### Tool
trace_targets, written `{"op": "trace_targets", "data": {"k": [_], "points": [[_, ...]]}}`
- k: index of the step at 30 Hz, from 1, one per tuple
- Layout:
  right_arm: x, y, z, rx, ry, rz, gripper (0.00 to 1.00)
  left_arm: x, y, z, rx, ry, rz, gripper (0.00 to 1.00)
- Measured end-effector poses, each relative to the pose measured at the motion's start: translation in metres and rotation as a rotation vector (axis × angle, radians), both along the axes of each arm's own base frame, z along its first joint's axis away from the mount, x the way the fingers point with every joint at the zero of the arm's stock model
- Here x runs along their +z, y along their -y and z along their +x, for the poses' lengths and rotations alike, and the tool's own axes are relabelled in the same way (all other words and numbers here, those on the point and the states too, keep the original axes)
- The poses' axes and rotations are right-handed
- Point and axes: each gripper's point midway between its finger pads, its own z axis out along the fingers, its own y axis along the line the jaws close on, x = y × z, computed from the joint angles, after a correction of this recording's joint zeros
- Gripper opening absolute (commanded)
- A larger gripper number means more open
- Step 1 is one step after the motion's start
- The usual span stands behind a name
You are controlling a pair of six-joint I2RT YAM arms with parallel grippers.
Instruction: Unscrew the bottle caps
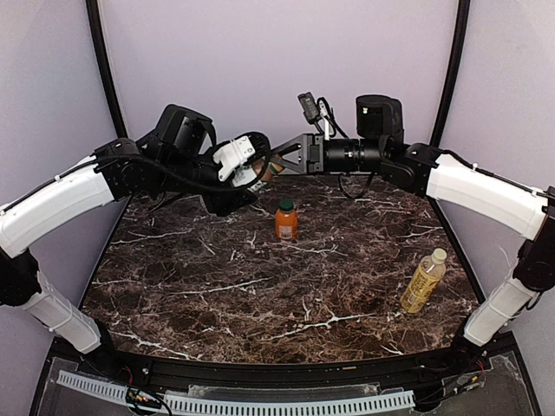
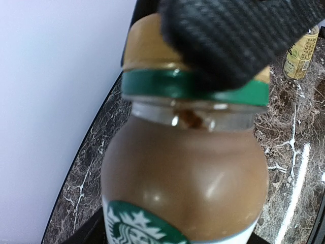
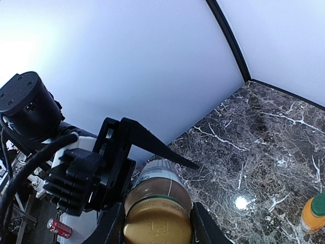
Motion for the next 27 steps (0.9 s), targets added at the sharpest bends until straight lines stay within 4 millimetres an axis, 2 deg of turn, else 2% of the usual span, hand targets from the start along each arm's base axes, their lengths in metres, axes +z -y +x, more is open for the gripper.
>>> {"op": "trace_targets", "data": {"k": [4, 13, 15, 21, 23, 26, 27], "points": [[-0.001, 0.000, 0.001, -0.004, 0.001, -0.001, 0.00, -0.001, -0.004, 0.004, 0.012, -0.017, -0.011, 0.72], [-0.001, 0.000, 0.000, -0.003, 0.003, 0.000, 0.00, -0.001, -0.010, 0.006, 0.003, -0.032, -0.014, 0.72], [-0.001, 0.000, 0.000, -0.001, 0.006, 0.002, 0.00, -0.001, -0.011, 0.004, -0.009, -0.033, -0.011, 0.70], [0.001, 0.000, -0.001, 0.007, 0.008, 0.007, 0.00, -0.002, -0.014, -0.004, -0.048, -0.034, 0.002, 0.49], [0.001, -0.001, -0.001, 0.009, 0.009, 0.009, 0.00, -0.003, -0.013, -0.006, -0.068, -0.033, 0.010, 0.46], [0.001, -0.001, -0.002, 0.011, 0.010, 0.008, 0.46, -0.004, -0.013, -0.007, -0.076, -0.033, 0.012, 0.45], [0.001, -0.001, -0.002, 0.012, 0.009, 0.008, 0.54, -0.004, -0.013, -0.007, -0.076, -0.033, 0.013, 0.45]]}}
